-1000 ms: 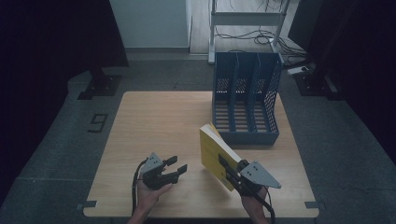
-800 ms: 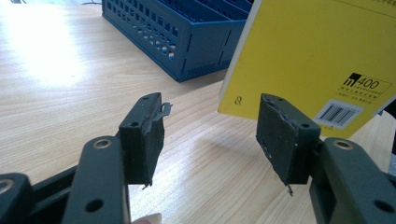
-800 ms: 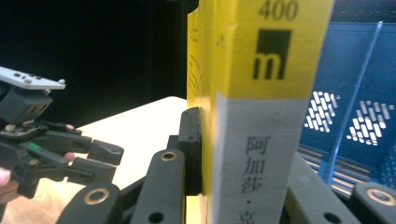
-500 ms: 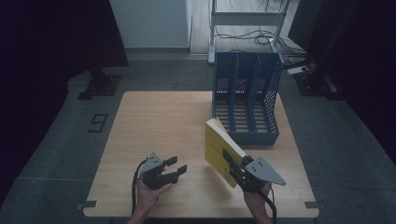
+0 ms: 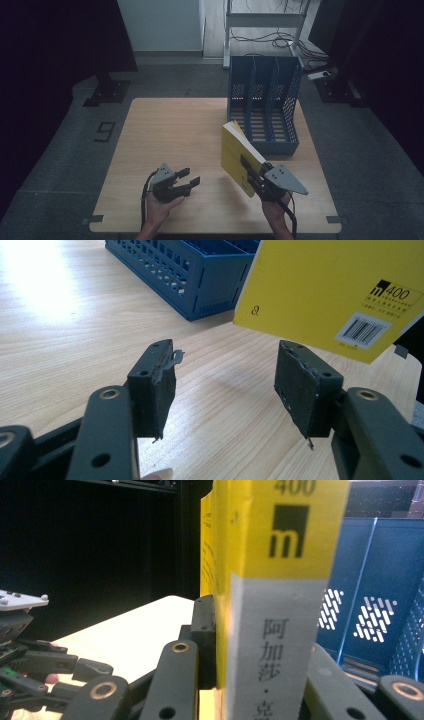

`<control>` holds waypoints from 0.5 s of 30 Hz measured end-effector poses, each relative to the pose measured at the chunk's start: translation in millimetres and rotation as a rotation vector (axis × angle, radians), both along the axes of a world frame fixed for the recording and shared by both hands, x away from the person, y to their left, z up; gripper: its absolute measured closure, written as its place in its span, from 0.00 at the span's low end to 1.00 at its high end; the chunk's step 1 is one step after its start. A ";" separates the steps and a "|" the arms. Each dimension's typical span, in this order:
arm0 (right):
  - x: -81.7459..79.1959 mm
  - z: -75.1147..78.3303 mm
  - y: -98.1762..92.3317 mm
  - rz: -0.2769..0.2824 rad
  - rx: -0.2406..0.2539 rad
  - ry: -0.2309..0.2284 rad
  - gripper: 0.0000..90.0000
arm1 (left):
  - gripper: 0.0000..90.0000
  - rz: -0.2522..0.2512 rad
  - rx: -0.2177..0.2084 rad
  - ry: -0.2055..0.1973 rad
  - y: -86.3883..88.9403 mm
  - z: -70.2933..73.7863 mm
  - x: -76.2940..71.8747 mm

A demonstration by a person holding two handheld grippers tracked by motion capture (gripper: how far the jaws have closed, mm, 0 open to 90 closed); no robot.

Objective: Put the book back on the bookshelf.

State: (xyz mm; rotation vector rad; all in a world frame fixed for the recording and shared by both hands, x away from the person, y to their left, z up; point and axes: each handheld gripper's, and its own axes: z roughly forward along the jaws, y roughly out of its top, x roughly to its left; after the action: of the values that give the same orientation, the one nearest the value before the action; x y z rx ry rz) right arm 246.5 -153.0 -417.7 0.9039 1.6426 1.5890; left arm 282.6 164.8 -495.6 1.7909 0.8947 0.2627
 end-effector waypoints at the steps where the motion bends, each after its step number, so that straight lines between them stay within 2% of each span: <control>1: 1.2 1.6 -0.7 -0.005 0.002 -0.002 0.83 | 0.46 0.001 0.001 0.001 0.1 0.0 0.0; 15: 13.2 14.2 -4.5 -0.047 0.017 -0.016 0.83 | 0.46 -0.002 -0.002 0.008 0.0 -0.9 0.6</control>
State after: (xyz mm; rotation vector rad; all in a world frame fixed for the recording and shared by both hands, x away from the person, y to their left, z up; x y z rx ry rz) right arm 259.7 -157.4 -403.5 0.9296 1.5880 1.5770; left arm 283.2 164.9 -496.5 1.7916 0.8984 0.2537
